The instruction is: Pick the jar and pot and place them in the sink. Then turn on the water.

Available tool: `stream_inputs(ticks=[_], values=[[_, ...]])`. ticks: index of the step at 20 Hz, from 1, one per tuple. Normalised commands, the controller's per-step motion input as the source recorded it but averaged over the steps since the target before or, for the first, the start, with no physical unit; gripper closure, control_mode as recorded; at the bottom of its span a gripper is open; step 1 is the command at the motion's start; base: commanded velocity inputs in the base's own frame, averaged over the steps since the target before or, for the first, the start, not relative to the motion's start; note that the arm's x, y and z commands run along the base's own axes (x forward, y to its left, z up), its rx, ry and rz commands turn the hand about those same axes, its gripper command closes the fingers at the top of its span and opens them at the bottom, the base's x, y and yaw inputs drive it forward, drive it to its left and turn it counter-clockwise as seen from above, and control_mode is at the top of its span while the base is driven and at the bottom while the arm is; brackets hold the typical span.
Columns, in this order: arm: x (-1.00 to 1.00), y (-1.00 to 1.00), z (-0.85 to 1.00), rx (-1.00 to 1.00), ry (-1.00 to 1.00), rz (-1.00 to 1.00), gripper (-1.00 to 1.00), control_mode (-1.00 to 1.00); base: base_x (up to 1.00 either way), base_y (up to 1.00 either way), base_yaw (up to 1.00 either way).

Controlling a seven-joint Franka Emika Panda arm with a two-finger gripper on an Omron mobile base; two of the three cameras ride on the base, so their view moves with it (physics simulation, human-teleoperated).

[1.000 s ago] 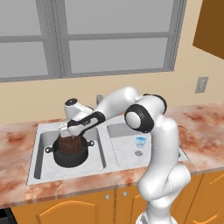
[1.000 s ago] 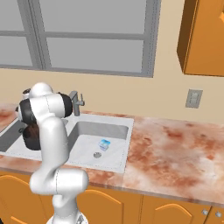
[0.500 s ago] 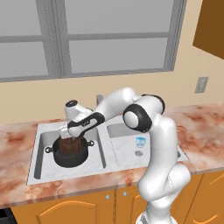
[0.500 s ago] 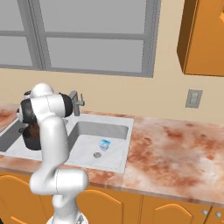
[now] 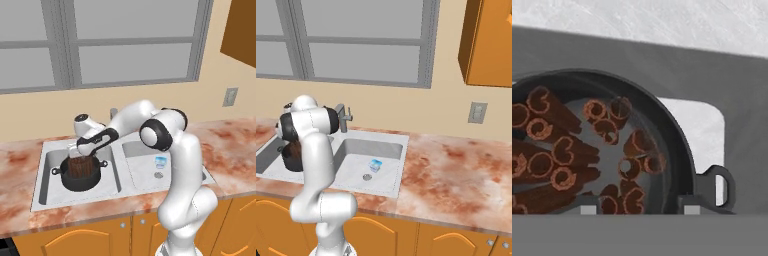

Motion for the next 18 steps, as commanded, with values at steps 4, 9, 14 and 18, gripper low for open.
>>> stream_inputs(ticks=[4, 9, 14, 18], values=[[-0.02, -0.11, 0.39, 0.00, 0.00, 0.00, -1.00, -1.00, 0.00, 0.00, 0.00], [-0.11, -0.19, 0.57, 0.00, -0.02, 0.00, -1.00, -1.00, 0.00, 0.00, 0.00], [-0.49, -0.15, 0.46, 0.00, -0.14, 0.00, -1.00, -1.00, 0.00, 0.00, 0.00], [-0.62, -0.31, 0.31, 0.00, -0.21, 0.03, -1.00, -1.00, 0.00, 0.00, 0.00]])
